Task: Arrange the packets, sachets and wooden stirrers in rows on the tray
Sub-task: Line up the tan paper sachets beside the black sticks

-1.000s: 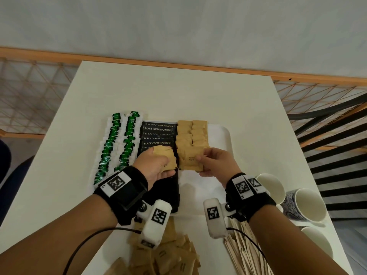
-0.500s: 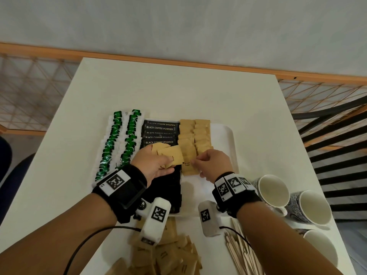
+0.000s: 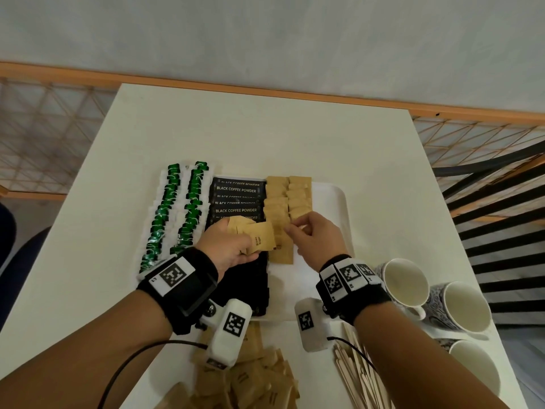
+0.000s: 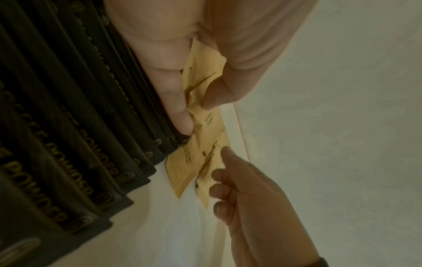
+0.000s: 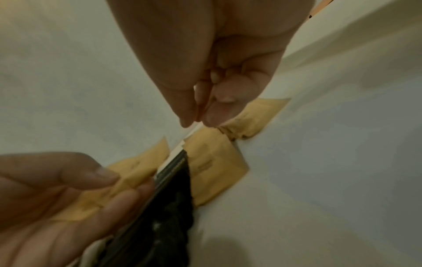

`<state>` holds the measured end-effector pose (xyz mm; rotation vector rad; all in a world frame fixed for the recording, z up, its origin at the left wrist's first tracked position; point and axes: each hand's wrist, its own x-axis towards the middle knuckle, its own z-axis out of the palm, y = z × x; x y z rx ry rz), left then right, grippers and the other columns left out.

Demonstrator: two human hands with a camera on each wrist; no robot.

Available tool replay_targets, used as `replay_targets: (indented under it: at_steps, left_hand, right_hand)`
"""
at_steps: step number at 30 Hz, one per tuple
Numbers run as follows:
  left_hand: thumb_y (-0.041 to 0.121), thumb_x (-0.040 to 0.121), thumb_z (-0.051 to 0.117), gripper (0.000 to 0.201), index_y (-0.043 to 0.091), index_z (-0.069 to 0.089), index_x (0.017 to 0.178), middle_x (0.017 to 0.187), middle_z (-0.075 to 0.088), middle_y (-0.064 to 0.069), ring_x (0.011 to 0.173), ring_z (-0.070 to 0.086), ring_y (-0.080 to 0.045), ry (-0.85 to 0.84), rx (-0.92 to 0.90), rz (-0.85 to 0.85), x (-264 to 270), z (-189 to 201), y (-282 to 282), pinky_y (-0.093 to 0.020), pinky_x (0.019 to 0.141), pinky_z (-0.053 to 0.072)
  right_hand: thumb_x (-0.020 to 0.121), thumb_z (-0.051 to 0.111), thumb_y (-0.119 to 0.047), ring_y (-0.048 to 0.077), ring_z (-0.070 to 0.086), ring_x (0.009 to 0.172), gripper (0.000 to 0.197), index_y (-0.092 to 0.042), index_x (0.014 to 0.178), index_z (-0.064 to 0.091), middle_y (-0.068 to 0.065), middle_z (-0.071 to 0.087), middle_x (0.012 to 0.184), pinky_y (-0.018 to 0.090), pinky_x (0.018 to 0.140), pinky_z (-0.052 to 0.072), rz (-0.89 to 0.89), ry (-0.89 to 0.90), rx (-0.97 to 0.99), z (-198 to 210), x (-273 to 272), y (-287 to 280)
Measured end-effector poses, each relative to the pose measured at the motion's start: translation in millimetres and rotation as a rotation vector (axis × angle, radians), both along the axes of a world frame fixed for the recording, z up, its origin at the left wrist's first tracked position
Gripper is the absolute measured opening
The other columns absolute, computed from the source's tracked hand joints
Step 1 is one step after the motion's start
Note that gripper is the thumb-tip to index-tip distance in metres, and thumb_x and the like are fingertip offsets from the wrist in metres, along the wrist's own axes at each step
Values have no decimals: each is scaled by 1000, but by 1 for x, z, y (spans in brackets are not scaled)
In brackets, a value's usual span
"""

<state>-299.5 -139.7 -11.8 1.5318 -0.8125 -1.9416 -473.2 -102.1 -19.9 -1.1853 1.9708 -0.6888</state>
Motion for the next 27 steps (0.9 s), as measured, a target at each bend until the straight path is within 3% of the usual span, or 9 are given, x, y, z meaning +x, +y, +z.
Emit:
replay_targets:
  at_steps: [4, 6, 10, 14, 18, 20, 27]
  left_hand:
    - [-13, 81, 62, 34, 8, 57, 107, 109, 64, -19, 89, 67, -28, -16, -34, -76, -1, 3, 4, -28, 61, 59]
    - [-8, 79, 68, 33, 10, 58, 104, 103, 66, -17, 81, 68, -24, -30, -61, -94, -1, 4, 5, -26, 56, 57]
    - [-6, 79, 69, 29, 10, 58, 101, 99, 67, -15, 82, 68, -24, -30, -80, -50, -3, 4, 7, -26, 57, 57]
    - [-8, 87, 56, 21, 10, 55, 96, 91, 65, -14, 74, 63, -21, -39, -67, -61, -5, 6, 8, -29, 65, 58]
    - [-10, 91, 43, 26, 10, 54, 104, 91, 64, -12, 77, 63, -21, -39, -19, -138, -10, 9, 9, -32, 74, 55]
    - [-11, 92, 40, 29, 11, 53, 104, 94, 64, -12, 78, 63, -20, -7, 9, -167, -16, 11, 10, -29, 71, 56]
    - [-15, 92, 36, 41, 4, 47, 127, 111, 57, -18, 83, 61, -21, 30, 42, -163, -45, 15, 10, -30, 73, 54]
  right_hand:
    - [91, 58, -37, -1, 59, 85, 21, -33, 109, 66, -19, 63, 91, 8, 72, 43, 135, -99, -79, 12, 7, 4]
    - [90, 60, -34, -6, 56, 85, 25, -34, 115, 65, -24, 61, 90, 4, 71, 41, 226, -94, -69, 15, 9, 6]
    - [86, 67, -30, 2, 61, 87, 13, -34, 98, 68, -13, 67, 92, 15, 76, 48, 189, -148, 18, 11, 3, 10]
    - [85, 67, -23, 7, 61, 79, 9, -32, 84, 66, -11, 68, 84, 23, 72, 47, 51, -175, 46, 2, -16, 15]
    - [87, 63, -21, 17, 66, 86, 11, -21, 96, 70, -2, 71, 89, 31, 81, 52, -71, -93, 68, -6, -40, 14]
    - [88, 62, -22, 17, 65, 87, 15, -19, 100, 70, -2, 69, 90, 32, 82, 52, -97, -58, 86, -9, -46, 12]
    - [82, 66, -34, 18, 66, 82, 13, -26, 93, 65, -2, 70, 90, 34, 81, 54, -169, 53, 110, -25, -47, 5]
